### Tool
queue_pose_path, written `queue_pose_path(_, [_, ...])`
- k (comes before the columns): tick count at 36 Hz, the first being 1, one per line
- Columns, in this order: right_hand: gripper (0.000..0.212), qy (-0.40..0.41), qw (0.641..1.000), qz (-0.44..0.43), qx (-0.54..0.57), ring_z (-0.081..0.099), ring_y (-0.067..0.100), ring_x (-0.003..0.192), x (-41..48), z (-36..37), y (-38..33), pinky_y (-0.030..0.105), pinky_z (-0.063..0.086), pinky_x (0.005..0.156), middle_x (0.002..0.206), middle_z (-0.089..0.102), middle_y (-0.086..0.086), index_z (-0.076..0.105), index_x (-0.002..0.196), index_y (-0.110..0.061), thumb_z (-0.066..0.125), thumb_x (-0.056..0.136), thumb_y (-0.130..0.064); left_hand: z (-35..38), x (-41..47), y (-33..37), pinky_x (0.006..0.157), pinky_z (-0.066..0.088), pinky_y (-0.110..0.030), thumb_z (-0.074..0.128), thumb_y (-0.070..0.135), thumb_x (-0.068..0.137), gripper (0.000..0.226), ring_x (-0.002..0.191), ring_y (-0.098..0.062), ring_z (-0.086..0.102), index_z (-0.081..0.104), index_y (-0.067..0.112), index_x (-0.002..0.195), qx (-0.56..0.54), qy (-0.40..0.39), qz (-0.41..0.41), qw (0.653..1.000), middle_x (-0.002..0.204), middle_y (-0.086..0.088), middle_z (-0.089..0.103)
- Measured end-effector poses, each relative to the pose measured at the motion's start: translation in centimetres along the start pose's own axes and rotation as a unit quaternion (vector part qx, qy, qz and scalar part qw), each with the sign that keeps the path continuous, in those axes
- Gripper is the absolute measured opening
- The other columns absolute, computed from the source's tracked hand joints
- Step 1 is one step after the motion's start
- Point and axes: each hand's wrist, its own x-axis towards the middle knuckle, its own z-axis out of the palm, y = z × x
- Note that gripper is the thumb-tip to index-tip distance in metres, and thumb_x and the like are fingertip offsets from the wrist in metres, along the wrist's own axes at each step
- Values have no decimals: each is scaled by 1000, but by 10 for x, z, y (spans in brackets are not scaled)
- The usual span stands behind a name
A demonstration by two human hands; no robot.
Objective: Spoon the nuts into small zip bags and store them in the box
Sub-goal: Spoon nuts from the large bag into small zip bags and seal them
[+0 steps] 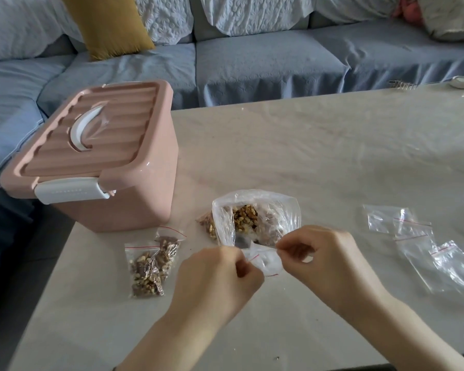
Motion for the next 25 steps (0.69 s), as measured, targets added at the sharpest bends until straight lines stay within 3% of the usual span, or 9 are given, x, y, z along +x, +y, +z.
queue_pose_path(3, [23,23,1000,0,-5,60,5,65,-2,5,-1,19,48,60,61,65,-9,67,62,-26,72,67,-4,0,1,2,49,27,-14,42,48,69,34,60,-14,46,42,15,59,30,31,24,999,56,0,48])
queue_pose_path(6, [23,21,991,77,106,65,8,59,1,1,-2,16,47,56,63,69,-8,64,60,-25,72,69,-5,2,5,-9,64,38,-8,52,60,64,27,71,0,51,54,33,71,-102,81,87,988,68,18,56])
queue_pose_path(7, [23,17,987,91,134,67,12,60,2,-1,-2,17,47,56,62,70,-5,63,60,-23,72,70,-4,1,7,-13,75,37,-4,56,62,64,37,86,5,51,58,37,91,-132,71,108,983,86,23,59])
queue_pose_path(9, [23,3,981,99,165,66,12,56,3,-4,-3,15,45,53,60,70,-1,62,60,-19,73,69,-2,3,6,-19,95,25,-1,63,66,60,79,118,11,37,45,32,128,-169,21,145,975,123,27,47])
queue_pose_path(11, [22,-26,975,99,196,63,12,52,3,-3,-7,13,43,51,59,68,2,61,59,-16,74,69,-1,5,5,-21,107,16,-7,65,69,55,102,132,10,21,26,32,141,-159,-11,169,972,140,28,29])
queue_pose_path(14, [23,-65,968,89,226,65,20,57,3,-2,-11,16,45,54,60,68,6,61,62,-19,72,72,-1,12,5,-14,107,5,-5,68,67,54,104,127,23,9,13,40,139,-141,-18,183,973,132,39,23])
queue_pose_path(16, [23,-77,969,77,223,64,19,57,3,-1,-11,20,48,56,61,68,7,62,63,-20,72,72,-1,18,6,-11,104,6,-3,68,62,57,97,121,26,13,24,34,139,-130,-6,190,973,121,42,25])
queue_pose_path(19, [25,-83,976,45,196,67,20,62,4,-2,-10,28,54,62,67,69,4,65,63,-23,72,70,0,24,7,-9,96,19,-1,63,54,64,73,112,12,34,37,33,129,-156,14,180,971,111,36,39])
queue_pose_path(25, [21,-37,995,-90,-21,54,2,75,6,0,0,10,42,67,74,57,-14,73,73,-26,72,77,-5,39,5,-10,90,30,-13,55,38,71,39,96,-10,43,48,21,105,-115,98,205,967,99,6,53])
